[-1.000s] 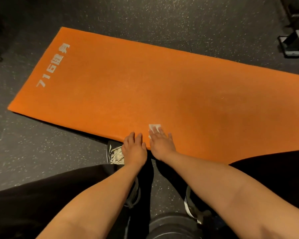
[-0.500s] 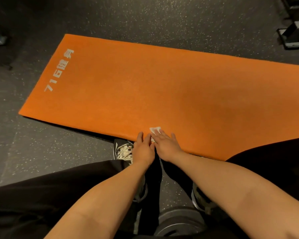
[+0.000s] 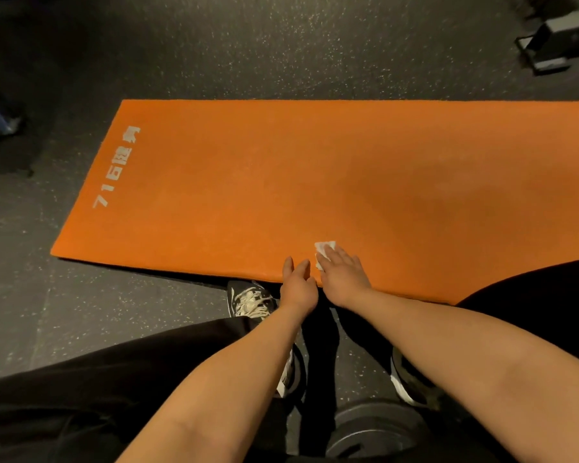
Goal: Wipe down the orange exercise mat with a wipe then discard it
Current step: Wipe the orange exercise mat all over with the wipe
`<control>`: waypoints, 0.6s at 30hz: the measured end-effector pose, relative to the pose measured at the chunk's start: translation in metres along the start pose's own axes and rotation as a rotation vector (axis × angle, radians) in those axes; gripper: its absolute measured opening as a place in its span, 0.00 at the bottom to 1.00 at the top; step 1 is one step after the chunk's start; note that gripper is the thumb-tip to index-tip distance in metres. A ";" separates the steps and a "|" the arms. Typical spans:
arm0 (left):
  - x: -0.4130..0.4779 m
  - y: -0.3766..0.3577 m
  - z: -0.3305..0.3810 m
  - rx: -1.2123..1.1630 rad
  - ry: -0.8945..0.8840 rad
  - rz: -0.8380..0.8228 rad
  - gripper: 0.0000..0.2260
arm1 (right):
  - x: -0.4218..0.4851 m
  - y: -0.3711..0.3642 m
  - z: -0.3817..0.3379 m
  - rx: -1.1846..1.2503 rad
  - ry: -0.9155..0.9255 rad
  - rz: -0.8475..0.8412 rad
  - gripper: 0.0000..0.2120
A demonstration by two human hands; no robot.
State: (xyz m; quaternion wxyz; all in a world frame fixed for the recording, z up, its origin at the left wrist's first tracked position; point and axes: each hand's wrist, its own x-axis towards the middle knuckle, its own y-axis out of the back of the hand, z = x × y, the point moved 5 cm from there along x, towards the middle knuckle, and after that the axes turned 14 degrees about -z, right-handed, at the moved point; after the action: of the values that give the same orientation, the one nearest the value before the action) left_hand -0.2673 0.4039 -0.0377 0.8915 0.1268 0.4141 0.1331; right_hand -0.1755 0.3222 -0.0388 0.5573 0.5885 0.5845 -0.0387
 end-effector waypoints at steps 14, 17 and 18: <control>0.011 0.012 0.003 -0.193 -0.004 0.218 0.18 | -0.006 0.001 -0.007 0.124 0.045 0.068 0.23; 0.007 0.022 0.004 -0.202 -0.012 0.238 0.18 | -0.004 0.002 -0.015 0.156 0.047 0.053 0.24; 0.007 0.026 0.004 -0.213 -0.022 0.252 0.19 | -0.003 0.003 -0.018 0.170 0.059 0.050 0.25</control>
State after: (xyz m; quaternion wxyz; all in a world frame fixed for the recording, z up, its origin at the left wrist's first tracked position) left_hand -0.2631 0.4300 -0.0311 0.8805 0.0840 0.3688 0.2857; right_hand -0.1851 0.3336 -0.0276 0.4886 0.6491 0.5802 -0.0570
